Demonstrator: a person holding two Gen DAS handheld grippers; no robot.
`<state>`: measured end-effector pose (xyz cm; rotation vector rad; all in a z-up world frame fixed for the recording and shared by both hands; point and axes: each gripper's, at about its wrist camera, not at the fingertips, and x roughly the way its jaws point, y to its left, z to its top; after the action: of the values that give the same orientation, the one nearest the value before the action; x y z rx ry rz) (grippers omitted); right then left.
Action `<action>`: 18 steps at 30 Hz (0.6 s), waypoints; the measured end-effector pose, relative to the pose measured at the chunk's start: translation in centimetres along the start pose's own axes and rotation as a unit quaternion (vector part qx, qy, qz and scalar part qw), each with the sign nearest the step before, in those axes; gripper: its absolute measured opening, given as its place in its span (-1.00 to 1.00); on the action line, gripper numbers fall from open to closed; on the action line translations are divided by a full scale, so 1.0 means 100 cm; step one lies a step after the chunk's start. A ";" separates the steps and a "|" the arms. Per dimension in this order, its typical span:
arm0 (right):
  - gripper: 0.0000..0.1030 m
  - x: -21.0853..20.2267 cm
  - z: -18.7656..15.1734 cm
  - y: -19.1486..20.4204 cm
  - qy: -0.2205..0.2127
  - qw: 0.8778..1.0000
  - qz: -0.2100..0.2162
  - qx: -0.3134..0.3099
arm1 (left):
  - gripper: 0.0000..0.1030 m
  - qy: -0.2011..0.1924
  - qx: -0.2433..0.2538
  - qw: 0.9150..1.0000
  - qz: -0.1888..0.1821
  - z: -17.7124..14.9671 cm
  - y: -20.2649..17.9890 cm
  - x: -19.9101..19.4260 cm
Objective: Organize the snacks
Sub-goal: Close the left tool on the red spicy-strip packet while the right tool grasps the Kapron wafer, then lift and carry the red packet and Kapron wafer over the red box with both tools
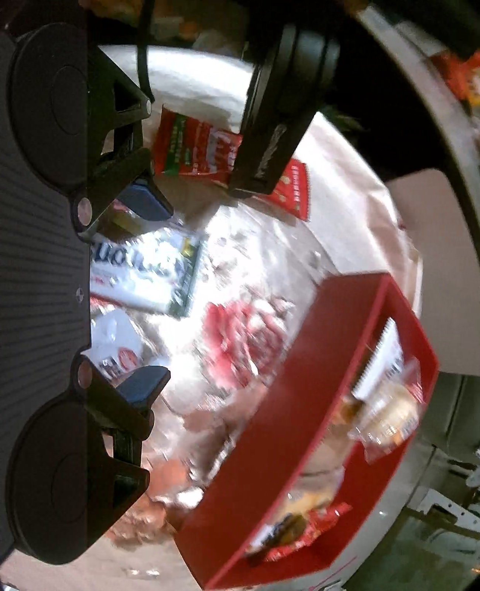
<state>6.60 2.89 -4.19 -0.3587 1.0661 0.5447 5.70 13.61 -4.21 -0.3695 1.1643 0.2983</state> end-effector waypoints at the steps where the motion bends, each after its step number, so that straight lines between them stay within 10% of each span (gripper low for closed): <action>1: 0.76 0.003 0.000 0.005 -0.001 1.000 -0.003 -0.004 | -0.20 -0.001 0.002 1.000 0.003 -0.002 0.000 -0.001; 18: 0.29 -0.003 -0.004 -0.002 -0.021 0.999 0.010 0.024 | -0.14 0.022 0.048 0.999 0.006 -0.012 0.002 -0.002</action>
<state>6.31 2.50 -4.12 -0.2927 1.0416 0.5420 4.54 13.30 -4.51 -0.2855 1.2200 0.2453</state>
